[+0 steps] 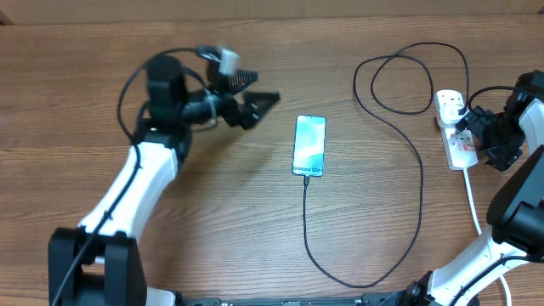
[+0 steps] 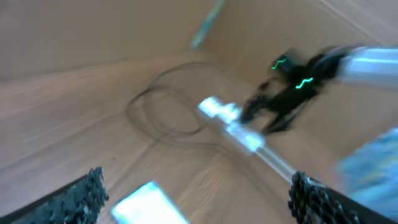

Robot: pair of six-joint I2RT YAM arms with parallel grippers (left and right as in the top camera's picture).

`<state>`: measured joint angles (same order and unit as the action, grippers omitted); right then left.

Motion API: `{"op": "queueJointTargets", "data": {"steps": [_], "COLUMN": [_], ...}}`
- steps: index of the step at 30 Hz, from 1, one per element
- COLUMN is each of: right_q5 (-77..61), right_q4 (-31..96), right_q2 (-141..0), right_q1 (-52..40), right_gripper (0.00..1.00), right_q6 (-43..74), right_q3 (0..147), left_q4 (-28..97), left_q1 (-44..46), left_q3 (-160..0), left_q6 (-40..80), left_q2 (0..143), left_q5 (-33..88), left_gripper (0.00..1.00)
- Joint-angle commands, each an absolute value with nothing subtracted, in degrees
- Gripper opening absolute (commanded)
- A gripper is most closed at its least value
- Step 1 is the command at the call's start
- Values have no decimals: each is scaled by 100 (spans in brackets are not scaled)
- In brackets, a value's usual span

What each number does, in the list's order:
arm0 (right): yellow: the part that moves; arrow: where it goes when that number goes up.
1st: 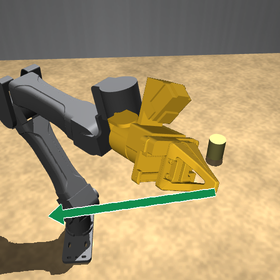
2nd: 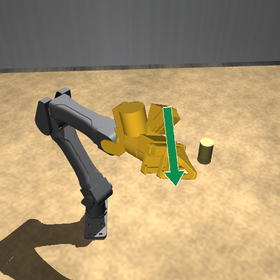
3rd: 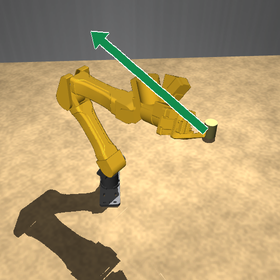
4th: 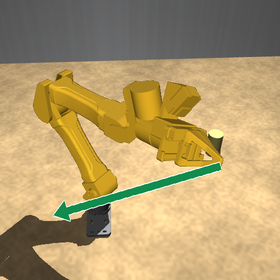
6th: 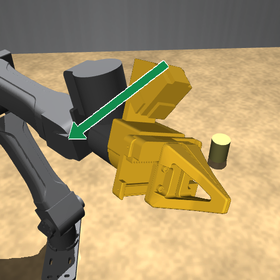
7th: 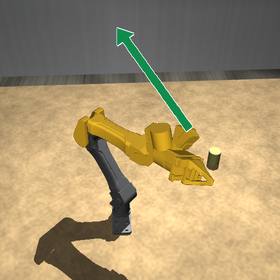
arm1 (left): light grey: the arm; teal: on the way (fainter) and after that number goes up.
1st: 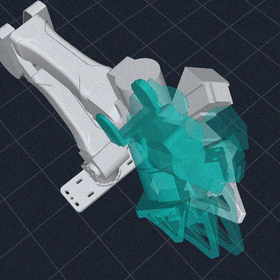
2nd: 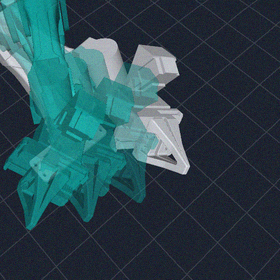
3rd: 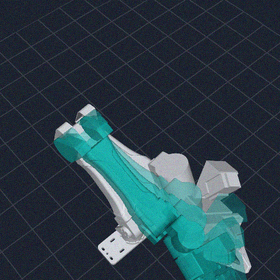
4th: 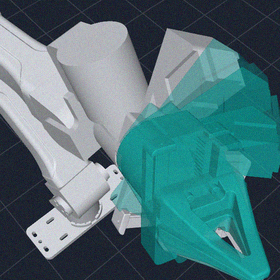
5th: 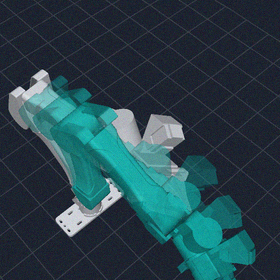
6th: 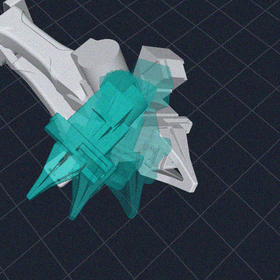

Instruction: Plug charger to phone and switch on socket

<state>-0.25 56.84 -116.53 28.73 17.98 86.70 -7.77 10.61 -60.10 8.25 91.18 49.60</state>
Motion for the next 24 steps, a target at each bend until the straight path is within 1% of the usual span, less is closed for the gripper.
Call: {"op": "queueJointTargets", "data": {"steps": [1,4,10,14,16,24], "right_q5": [-58,-58,-58,-58,-58,-58], "right_q4": [5664,5664,5664,5664,5664,5664], "right_q2": [-11703,-11703,-11703,-11703,-11703,-11703], "right_q1": [2829,2829,2829,2829,2829,2829], "right_gripper": [100,100,100,100,100,100], "right_q6": [1769,1769,1769,1769,1769,1769], "right_q3": [8814,8814,8814,8814,8814,8814], "left_q4": [-279,-628,-2447,-3343,-3507,-3522], "left_q1": [1398,1402,1031,683,504,-58], "left_q3": [-5826,-5207,-3293,-2180,-1778,-663], "left_q6": [-910,-854,-449,-222,-161,-108], "left_q2": [8860,8621,7959,7485,7260,6246], "left_q5": [2307,2001,2036,2034,2034,2012], "left_gripper": [99,99,99,100,100,100]}}
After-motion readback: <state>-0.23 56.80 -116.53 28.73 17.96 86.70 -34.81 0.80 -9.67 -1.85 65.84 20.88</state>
